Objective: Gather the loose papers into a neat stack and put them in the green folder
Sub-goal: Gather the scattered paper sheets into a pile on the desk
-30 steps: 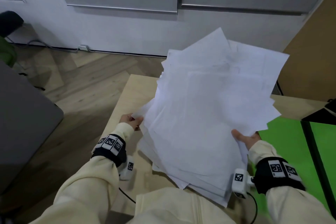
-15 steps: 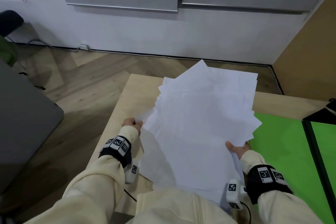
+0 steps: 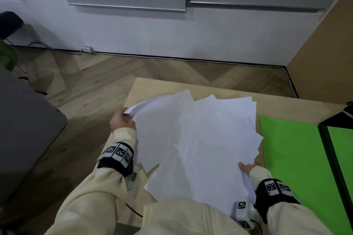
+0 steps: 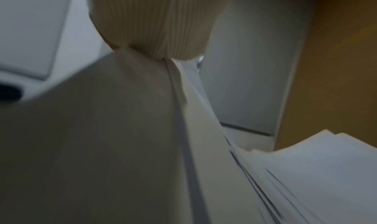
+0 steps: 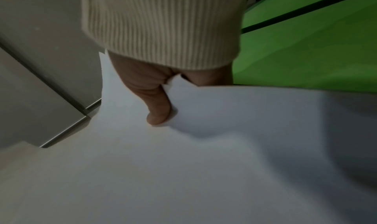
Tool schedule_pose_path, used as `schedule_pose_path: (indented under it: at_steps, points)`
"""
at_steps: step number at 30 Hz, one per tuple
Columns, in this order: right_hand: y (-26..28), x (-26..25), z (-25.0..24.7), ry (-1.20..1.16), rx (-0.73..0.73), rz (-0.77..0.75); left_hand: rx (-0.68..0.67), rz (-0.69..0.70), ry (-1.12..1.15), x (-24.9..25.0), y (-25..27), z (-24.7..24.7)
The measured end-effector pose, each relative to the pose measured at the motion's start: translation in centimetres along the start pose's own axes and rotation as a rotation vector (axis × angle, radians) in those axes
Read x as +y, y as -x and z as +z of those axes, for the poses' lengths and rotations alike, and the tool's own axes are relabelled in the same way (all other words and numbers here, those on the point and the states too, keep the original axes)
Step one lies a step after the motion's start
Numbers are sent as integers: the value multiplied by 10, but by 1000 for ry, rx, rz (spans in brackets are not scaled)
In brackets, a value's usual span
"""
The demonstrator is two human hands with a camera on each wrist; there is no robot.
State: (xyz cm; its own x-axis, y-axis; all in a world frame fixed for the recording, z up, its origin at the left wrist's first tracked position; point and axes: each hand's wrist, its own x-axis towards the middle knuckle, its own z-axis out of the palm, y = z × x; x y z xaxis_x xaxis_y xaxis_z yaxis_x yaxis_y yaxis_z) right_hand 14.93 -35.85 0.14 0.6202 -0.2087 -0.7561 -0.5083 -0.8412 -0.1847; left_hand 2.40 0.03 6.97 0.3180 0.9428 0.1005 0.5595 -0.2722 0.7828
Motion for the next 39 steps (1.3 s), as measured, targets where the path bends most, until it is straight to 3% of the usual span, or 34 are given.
schedule_pose_path:
  at_steps: [6,8,12,15,19,25,29,31,32,34,36,39]
  points:
    - [-5,-8,0,45,60,-42,124,359,250,63,-6,-31]
    - [-4,-13,6,74,-19,-42,174,431,353,88,-9,-41]
    - [-8,-18,12,8,-22,-21,278,390,522,115,-20,-53]
    - [-9,-18,13,-27,-39,9,235,208,489,104,-21,-37]
    - [-5,-17,16,-30,-76,8,21,-227,342,53,-1,6]
    - [-30,-11,23,-183,-132,-57,-390,-408,-28,-14,52,36]
    - [-7,-21,15,-302,-119,-53,-868,-627,-245,-26,62,32]
    - [-14,-24,14,-317,-103,-78,-1089,-555,-473,-28,61,27]
    - [-9,-25,15,-286,-116,-96,-1130,-467,-595,-28,58,26]
    - [-6,-27,18,-195,-100,-128,-1009,-281,-741,-31,48,34]
    - [-17,-26,29,-160,-95,-176,-827,-150,-728,-31,39,41]
    - [-7,-33,36,-93,-73,-196,-812,18,-808,-35,46,56]
